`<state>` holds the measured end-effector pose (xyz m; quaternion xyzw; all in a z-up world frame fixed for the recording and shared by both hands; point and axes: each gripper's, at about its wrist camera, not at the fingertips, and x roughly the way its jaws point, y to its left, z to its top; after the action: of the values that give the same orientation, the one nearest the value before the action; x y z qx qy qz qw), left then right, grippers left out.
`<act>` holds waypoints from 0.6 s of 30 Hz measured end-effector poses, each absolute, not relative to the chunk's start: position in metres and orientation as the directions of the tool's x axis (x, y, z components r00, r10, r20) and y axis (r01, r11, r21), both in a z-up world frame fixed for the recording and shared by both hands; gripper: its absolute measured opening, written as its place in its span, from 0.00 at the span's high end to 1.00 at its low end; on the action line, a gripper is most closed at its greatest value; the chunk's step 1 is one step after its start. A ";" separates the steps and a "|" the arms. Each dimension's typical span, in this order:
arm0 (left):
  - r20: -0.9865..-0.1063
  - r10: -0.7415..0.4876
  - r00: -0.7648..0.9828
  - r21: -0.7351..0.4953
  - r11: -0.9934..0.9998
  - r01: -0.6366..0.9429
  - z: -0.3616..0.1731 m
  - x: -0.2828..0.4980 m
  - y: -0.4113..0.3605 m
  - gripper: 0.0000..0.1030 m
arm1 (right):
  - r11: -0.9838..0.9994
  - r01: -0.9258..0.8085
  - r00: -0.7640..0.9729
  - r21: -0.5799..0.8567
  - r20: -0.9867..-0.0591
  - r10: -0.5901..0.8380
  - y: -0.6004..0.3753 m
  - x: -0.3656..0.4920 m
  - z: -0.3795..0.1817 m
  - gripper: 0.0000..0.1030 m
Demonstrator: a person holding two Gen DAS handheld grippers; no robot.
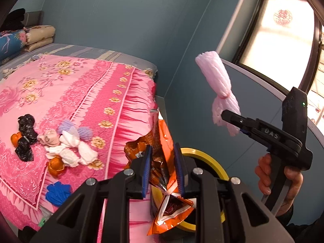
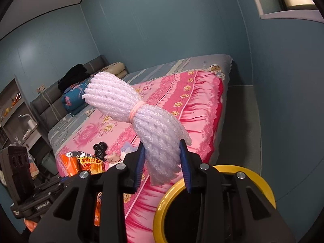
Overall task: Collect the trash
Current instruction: 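Carry the chip bag and foam net with both tools over the yellow bin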
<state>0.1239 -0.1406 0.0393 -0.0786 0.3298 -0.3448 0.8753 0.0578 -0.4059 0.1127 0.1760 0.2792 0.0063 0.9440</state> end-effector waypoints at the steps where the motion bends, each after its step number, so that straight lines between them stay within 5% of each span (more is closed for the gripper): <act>1: -0.523 -0.660 0.539 -0.363 0.745 0.560 0.039 0.123 -0.145 0.80 | 0.936 0.092 0.845 0.339 -0.524 0.107 -0.408 0.057 0.113 0.69; 18: -0.573 -0.717 0.397 -0.379 0.661 0.647 0.005 0.134 -0.206 0.80 | 0.925 0.251 0.793 0.284 -0.609 -0.028 -0.425 0.063 0.086 0.68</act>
<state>0.1337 -0.2056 0.0045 -0.0476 0.3665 -0.4087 0.8345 0.0635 -0.4254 0.0863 0.1779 0.3131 -0.0751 0.9299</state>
